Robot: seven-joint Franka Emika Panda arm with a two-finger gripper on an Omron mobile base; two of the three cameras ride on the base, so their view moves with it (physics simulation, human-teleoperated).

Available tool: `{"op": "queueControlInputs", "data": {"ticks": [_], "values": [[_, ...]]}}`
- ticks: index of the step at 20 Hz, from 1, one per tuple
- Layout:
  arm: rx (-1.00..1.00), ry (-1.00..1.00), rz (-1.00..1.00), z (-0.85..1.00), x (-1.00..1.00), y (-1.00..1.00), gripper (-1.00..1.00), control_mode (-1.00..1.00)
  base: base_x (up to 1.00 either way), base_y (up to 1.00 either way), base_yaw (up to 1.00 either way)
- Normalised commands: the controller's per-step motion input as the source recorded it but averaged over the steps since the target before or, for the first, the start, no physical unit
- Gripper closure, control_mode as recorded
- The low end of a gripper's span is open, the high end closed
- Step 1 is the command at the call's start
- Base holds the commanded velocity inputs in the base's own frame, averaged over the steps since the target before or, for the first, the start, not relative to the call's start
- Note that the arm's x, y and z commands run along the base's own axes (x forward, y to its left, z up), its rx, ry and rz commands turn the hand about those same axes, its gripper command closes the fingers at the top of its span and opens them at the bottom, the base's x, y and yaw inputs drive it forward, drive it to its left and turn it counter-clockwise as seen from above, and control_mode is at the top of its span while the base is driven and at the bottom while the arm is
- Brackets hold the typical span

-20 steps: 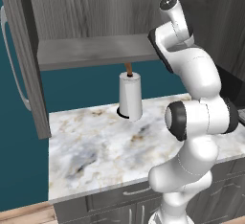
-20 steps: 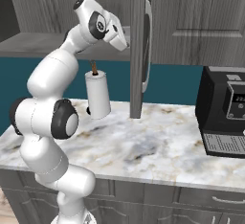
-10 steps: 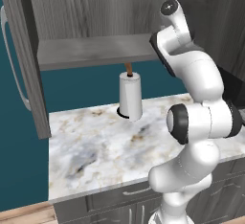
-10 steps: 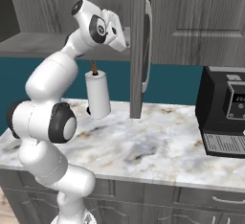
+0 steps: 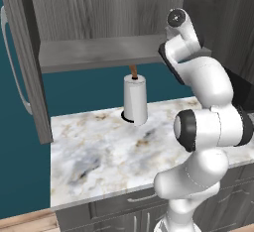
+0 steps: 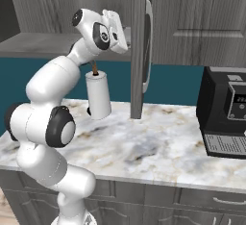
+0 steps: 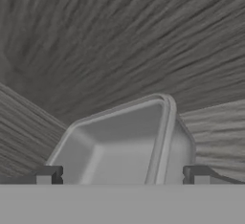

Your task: Retrieve the tupperware and aluminum foil from the cabinet and place them on the dining counter near the plate with lemon and shrimp to prepare for storing leftovers.

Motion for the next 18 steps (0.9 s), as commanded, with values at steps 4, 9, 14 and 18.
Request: {"op": "queueControlInputs", "data": {"ticks": [4, 9, 14, 18], "values": [[0.00, -0.03, -0.03, 0.00, 0.08, 0.00, -1.00, -1.00, 0.00, 0.00, 0.00], [0.00, 0.00, -0.12, 0.05, 0.11, 0.00, -1.00, -1.00, 0.00, 0.00, 0.00], [-0.01, 0.04, -0.12, 0.05, 0.18, 0.00, -1.00, -1.00, 0.00, 0.00, 0.00], [-0.03, 0.06, -0.05, 0.00, 0.24, 0.00, -1.00, -1.00, 0.00, 0.00, 0.00]]}}
